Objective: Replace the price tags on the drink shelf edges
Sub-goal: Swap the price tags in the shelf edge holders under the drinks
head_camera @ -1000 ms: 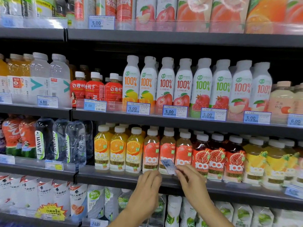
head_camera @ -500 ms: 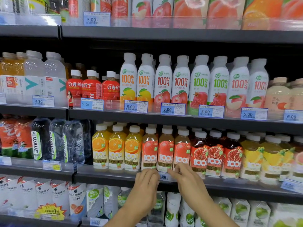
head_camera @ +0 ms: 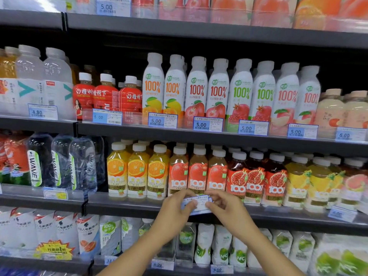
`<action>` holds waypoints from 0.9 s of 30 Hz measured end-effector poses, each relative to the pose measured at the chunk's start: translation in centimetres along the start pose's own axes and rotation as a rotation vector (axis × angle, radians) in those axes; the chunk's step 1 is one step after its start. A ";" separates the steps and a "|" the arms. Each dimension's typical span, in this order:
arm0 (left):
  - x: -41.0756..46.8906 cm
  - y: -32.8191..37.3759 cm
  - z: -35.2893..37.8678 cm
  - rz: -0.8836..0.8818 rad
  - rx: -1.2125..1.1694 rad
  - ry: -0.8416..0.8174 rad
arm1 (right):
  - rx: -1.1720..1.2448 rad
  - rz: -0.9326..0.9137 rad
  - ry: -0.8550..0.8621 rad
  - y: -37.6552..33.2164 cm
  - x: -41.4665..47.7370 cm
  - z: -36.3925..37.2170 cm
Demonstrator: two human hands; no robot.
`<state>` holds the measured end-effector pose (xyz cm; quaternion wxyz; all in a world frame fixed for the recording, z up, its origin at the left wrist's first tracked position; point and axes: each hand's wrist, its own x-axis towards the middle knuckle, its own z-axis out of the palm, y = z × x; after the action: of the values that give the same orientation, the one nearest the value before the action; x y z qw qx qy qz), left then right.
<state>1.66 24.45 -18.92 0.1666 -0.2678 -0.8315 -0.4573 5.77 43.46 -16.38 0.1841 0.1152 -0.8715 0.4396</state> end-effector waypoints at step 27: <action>-1.6 -0.9 0.6 -0.182 -0.397 -0.088 | 0.056 0.127 0.131 1.1 -2.4 1.7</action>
<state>2.42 24.06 -20.64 0.0320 -0.2389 -0.7524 -0.6131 7.21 42.85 -19.11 0.2092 0.0360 -0.8506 0.4810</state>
